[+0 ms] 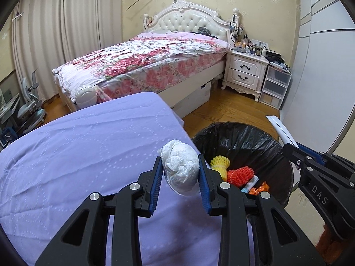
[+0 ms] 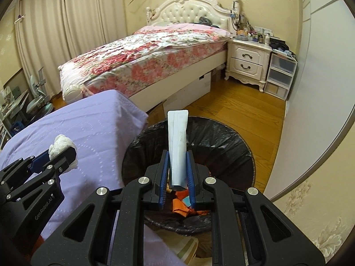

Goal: Collect trash
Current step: 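Carry the tissue and white tube over the black bin and open both tools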

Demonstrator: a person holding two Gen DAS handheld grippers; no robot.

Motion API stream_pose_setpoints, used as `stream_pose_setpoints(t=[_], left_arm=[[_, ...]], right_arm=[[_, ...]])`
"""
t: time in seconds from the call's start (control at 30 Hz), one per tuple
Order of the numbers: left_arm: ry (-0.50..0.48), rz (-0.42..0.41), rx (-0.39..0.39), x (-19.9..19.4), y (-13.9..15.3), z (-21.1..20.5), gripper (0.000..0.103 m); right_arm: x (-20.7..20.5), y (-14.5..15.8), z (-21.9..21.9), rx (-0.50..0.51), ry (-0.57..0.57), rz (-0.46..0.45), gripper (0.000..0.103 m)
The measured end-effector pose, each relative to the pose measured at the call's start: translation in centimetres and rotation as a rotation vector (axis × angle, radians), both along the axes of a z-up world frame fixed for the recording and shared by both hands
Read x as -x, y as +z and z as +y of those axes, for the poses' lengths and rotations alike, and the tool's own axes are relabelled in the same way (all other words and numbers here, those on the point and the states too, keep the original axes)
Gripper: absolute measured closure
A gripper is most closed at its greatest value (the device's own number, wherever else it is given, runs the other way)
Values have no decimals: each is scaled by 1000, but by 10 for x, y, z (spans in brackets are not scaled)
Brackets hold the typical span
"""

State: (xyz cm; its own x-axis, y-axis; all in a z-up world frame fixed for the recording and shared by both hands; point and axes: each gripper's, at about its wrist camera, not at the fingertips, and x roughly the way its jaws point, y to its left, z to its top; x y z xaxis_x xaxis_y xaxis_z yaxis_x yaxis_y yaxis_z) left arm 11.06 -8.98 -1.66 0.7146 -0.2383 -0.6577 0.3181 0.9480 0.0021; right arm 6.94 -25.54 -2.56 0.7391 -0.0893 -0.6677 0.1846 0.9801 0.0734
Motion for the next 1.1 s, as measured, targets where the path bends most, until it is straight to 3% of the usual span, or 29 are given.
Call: stream_pose_setpoints(t=[0.37,0.77,0.9,0.97,1.1], left_arm=[[-38,2,-50,-31,-13,-45,71],[-48,46,-87,-49,-26,-61,71],[-47,54,-91,-50,-27,-63,65],[-45,59,-89,-51,-28,-63,54],[-40,53,-83,-50,-26,-61,43]], right_arm=[[-21,-19,-25,-8,-55,39,87],[-36,-31,-47,-27,-96,63,87],[-37,-33,-47,-28,-97,64,85],[-37,-33,-48,-25,-103,61,72],[-35,-33,-49,-23,-115,55,67]])
